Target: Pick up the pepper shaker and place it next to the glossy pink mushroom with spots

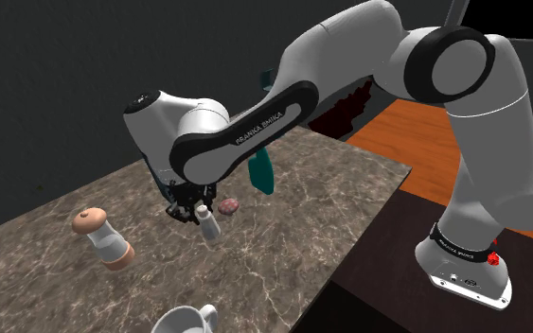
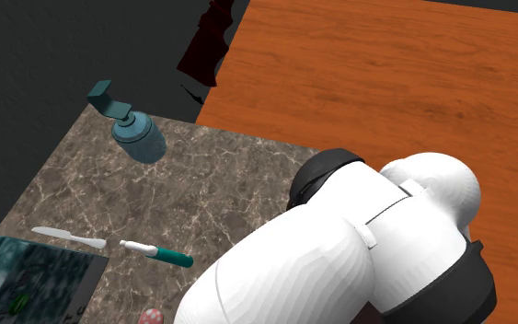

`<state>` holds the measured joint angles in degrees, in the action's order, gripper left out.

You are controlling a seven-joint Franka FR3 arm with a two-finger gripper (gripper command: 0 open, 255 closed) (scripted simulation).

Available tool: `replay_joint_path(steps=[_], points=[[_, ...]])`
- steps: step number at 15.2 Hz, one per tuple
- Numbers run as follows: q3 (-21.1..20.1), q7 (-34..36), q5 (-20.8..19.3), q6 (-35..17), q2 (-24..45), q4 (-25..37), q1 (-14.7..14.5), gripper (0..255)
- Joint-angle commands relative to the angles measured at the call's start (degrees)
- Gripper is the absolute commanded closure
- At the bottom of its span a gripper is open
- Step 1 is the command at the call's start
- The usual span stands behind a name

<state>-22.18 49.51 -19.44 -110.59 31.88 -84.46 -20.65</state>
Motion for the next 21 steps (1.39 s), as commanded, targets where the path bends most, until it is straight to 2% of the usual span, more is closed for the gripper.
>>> replay_joint_path(steps=[1, 6, 7, 12, 16, 21], points=[[0.02, 0.01, -0.03, -0.21, 0.02, -0.15, 0.04, 255], [0.02, 0.01, -0.03, -0.21, 0.02, -0.15, 0.04, 255], [0.02, 0.01, -0.03, -0.21, 0.02, -0.16, 0.04, 0], [0.02, 0.01, -0.03, -0.21, 0.02, -0.15, 0.04, 0], [-0.59, -0.81, 0.92, 6.18, -1.39, 4.98, -0.69, 0], [-0.59, -0.81, 0.92, 6.18, -1.39, 4.98, -0.69, 0]])
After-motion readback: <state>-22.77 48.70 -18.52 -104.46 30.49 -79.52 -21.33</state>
